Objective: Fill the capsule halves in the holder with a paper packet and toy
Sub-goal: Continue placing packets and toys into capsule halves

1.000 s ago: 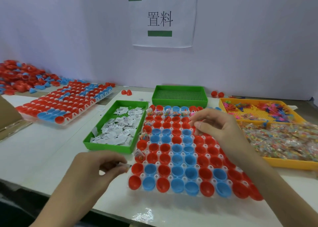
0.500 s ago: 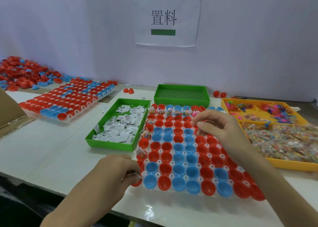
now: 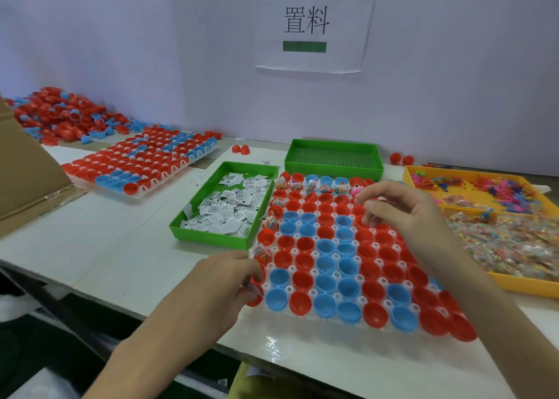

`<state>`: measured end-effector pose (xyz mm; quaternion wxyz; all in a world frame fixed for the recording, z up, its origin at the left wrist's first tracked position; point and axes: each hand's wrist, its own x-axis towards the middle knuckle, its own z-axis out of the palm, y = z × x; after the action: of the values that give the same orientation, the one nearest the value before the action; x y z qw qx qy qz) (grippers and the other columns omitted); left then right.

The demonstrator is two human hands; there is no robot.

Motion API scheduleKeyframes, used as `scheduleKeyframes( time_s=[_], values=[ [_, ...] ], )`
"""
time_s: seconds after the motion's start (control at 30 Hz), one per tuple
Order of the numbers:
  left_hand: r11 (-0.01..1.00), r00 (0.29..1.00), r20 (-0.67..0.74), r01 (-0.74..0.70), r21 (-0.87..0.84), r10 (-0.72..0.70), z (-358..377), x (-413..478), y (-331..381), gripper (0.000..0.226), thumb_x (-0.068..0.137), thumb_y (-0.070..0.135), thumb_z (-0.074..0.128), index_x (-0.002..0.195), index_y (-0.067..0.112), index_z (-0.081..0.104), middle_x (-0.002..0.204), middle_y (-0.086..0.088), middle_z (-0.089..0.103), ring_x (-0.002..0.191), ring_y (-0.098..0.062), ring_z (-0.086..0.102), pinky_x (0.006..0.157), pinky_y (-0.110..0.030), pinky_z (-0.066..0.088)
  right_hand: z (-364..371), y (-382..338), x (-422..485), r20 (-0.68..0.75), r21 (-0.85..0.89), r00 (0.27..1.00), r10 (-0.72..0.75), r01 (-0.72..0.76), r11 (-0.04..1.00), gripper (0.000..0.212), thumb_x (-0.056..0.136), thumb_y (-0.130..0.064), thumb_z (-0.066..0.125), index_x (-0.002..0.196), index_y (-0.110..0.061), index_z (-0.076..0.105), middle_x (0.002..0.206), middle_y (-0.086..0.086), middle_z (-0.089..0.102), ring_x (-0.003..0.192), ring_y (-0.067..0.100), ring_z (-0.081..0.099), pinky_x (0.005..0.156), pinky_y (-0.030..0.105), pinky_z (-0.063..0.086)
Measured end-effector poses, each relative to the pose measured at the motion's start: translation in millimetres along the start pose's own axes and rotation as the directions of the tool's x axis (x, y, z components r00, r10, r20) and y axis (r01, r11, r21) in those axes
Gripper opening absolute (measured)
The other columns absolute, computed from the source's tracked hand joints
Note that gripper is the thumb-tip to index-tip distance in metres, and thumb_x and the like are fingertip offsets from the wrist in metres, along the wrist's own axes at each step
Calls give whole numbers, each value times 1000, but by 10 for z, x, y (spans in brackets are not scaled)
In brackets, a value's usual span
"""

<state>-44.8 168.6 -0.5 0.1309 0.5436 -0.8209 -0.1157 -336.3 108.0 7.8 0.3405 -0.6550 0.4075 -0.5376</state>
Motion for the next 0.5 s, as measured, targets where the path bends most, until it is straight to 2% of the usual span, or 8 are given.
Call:
scheduleKeyframes(
  time_s=[0.1, 0.2, 0.4, 0.43, 0.5],
  values=[
    [1000, 1000, -6, 15, -2, -15, -15, -11, 5, 3, 91, 26, 69, 91, 28, 67, 83, 21, 55, 81, 3, 51, 73, -14, 43, -4, 11, 8, -21, 12, 1000, 13, -13, 1000, 19, 91, 6, 60, 91, -8, 73, 79, -4, 71, 67, 11, 65, 66, 18, 53],
    [999, 1000, 14, -8, 46, 7, -28, 16, 18, 5, 91, 21, 70, 86, 23, 69, 81, 17, 55, 79, -2, 50, 68, -15, 41, -6, 26, 18, -43, 16, 999, 28, -28, 999, 21, 91, 5, 61, 89, -11, 74, 83, -2, 72, 67, 12, 66, 66, 19, 53],
    [985, 995, 72, -75, 159, 64, -16, 85, 52, 12, 90, 15, 68, 80, 21, 68, 79, 15, 45, 77, -7, 50, 70, -28, 48, -33, 60, 25, -81, 9, 994, 67, -67, 998, 24, 92, 4, 60, 88, -14, 75, 83, -3, 72, 69, 12, 67, 67, 21, 56],
    [984, 994, 84, -82, 160, 69, -20, 104, 46, 11, 89, 15, 69, 80, 21, 69, 80, 16, 45, 78, -7, 50, 69, -27, 48, -35, 66, 24, -84, 9, 994, 73, -73, 997, 25, 92, 4, 60, 87, -15, 75, 83, -3, 72, 70, 13, 67, 68, 22, 56],
    [985, 992, 104, -92, 143, 78, -46, 129, 16, 8, 87, 17, 72, 80, 22, 72, 80, 20, 46, 76, -3, 50, 62, -16, 42, -44, 75, 28, -89, 8, 992, 84, -84, 996, 25, 93, 3, 59, 87, -16, 75, 83, -2, 72, 71, 14, 66, 68, 23, 56]
  ],
)
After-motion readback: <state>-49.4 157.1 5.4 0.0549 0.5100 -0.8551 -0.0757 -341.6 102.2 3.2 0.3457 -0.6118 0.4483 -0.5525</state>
